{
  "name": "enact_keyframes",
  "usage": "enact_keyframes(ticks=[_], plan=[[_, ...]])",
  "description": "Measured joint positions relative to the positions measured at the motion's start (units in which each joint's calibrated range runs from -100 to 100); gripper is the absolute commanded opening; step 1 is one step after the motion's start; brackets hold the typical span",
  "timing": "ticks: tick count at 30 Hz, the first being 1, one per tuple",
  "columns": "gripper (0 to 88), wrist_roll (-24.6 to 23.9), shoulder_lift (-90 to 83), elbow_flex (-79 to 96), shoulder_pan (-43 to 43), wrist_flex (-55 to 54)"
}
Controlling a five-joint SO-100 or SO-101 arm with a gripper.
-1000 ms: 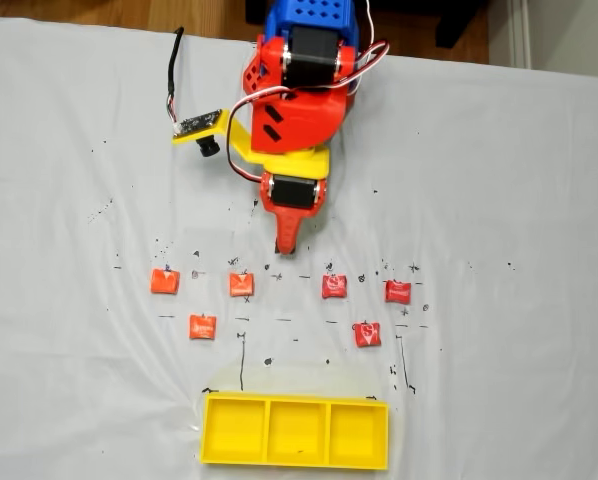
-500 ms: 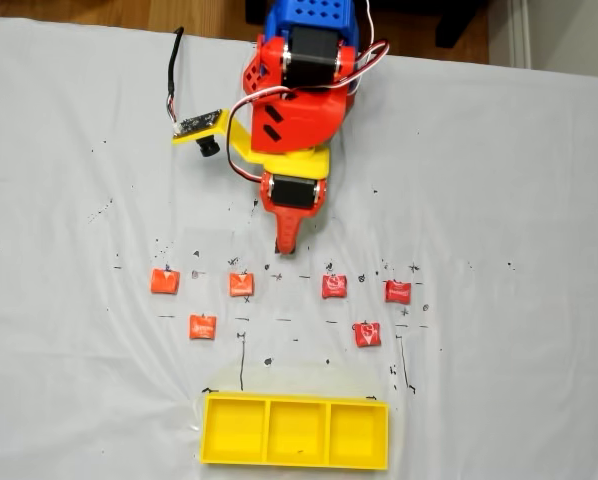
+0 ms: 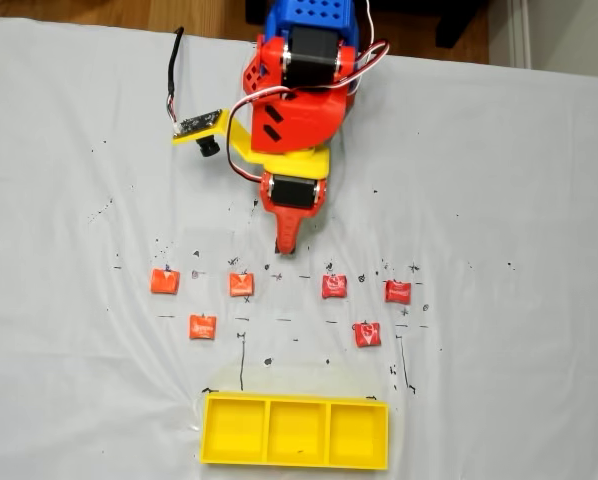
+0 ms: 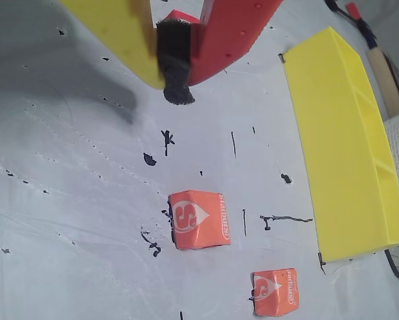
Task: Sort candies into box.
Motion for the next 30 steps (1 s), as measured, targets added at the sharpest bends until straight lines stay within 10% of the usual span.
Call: enact_keyframes(ticks=[30], plan=[[0.0,1.17,0.00,-7.87,-6.94,0.48]])
